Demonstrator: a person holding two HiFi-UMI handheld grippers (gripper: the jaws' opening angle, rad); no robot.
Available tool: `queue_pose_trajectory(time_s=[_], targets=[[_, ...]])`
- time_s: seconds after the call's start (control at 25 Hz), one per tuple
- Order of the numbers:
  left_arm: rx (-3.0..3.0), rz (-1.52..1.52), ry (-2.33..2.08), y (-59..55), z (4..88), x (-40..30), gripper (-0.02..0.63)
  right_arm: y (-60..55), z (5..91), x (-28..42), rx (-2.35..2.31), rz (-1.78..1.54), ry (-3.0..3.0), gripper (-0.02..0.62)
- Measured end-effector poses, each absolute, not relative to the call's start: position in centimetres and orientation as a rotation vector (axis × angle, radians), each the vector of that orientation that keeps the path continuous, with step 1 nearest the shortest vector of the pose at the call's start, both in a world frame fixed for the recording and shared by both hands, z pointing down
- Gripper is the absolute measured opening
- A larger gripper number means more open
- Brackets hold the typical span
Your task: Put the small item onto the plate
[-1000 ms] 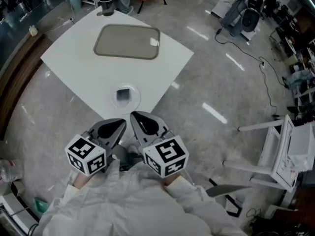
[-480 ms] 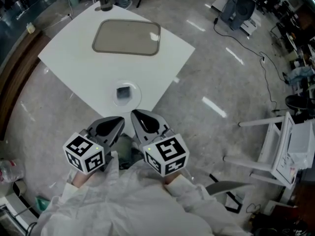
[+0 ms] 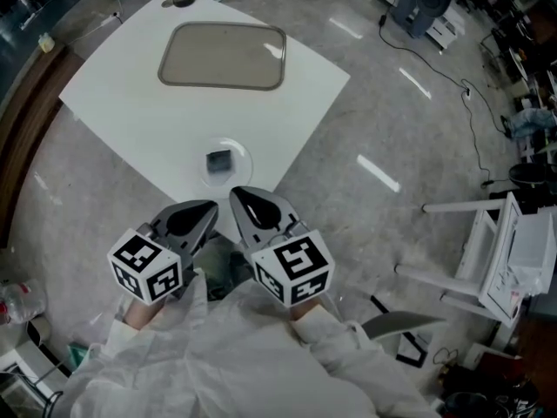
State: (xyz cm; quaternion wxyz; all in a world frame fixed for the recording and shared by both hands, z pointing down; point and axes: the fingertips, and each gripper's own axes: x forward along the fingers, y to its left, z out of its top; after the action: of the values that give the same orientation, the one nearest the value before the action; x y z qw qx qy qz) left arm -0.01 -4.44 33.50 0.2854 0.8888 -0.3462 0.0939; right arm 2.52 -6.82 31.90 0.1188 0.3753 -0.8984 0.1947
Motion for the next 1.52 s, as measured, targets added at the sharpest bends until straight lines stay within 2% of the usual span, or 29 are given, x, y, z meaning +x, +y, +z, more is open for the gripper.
queue_pose_trajectory(time_s=[1.52], targets=[[2.205,0.385,-0.862,-7.8,42.1,-2.4,0.009,-9.5,40.1,3.0,1.125,0.819,-2.426,0.015]])
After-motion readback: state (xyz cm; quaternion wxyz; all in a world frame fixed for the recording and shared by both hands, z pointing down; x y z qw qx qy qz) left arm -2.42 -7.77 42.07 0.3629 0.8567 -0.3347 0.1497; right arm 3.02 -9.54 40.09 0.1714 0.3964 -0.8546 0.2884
